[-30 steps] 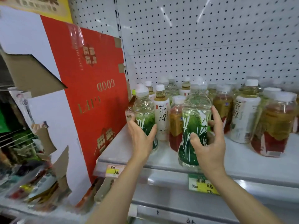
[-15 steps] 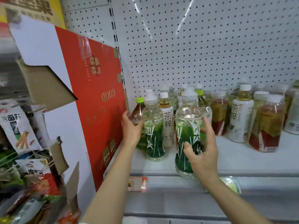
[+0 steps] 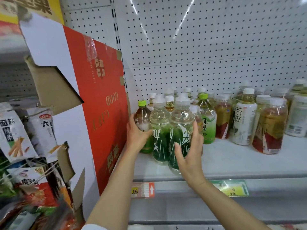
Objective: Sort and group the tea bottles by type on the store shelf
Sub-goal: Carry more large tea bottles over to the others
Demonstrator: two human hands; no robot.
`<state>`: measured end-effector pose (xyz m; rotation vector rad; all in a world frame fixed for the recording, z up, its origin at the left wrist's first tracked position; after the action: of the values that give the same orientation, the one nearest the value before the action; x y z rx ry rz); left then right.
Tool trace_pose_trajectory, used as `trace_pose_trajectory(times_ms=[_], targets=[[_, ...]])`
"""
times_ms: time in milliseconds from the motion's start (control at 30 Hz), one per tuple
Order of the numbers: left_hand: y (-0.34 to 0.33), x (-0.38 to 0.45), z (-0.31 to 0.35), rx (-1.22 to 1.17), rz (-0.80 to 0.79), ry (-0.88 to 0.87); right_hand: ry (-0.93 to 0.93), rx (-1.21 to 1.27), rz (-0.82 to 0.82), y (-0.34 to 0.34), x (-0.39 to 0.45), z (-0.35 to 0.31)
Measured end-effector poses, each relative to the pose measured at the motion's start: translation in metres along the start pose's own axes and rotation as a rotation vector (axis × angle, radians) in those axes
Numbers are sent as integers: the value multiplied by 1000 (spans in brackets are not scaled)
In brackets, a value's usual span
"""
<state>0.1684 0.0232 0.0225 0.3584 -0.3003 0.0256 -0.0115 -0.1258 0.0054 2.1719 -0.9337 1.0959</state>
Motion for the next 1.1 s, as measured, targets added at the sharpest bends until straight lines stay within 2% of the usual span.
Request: trace_pose_trajectory(times_ms=[100, 267, 367, 533, 700, 833, 1000, 1067, 1100], targets=[[-2, -1, -13, -116, 73, 38, -15, -40, -27, -4, 1, -1], [12, -16, -16, -264, 298, 82, -72, 0, -126, -19, -2, 7], [32, -37, -6, -308, 408, 20, -79, 43, -121, -24, 2, 8], [69, -77, 33, -362, 480, -168, -54, 121, -111, -36, 0, 4], [83, -122, 73, -381, 430, -334, -64, 225, -199, -61, 5, 0], [86, -141, 73, -484, 324, -379, 16, 250, -208, -69, 8, -10], [87, -146, 56, -569, 245, -298, -14, 340, -293, -67, 7, -7], [86, -141, 42, -644, 196, -230, -30, 210, -282, -49, 3, -2], [84, -139, 36, -678, 170, -202, 20, 112, -229, -35, 4, -3]])
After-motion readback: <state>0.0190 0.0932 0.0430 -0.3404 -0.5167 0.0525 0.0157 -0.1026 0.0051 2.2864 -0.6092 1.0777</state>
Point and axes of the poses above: each hand's wrist, its own x-axis towards the middle knuckle, its own y-axis out of the back of the hand, z = x × y, the point moved 6 cm from there along x, towards the middle knuckle, and after that the axes turned 8 degrees about y, right-handed, at the moved point
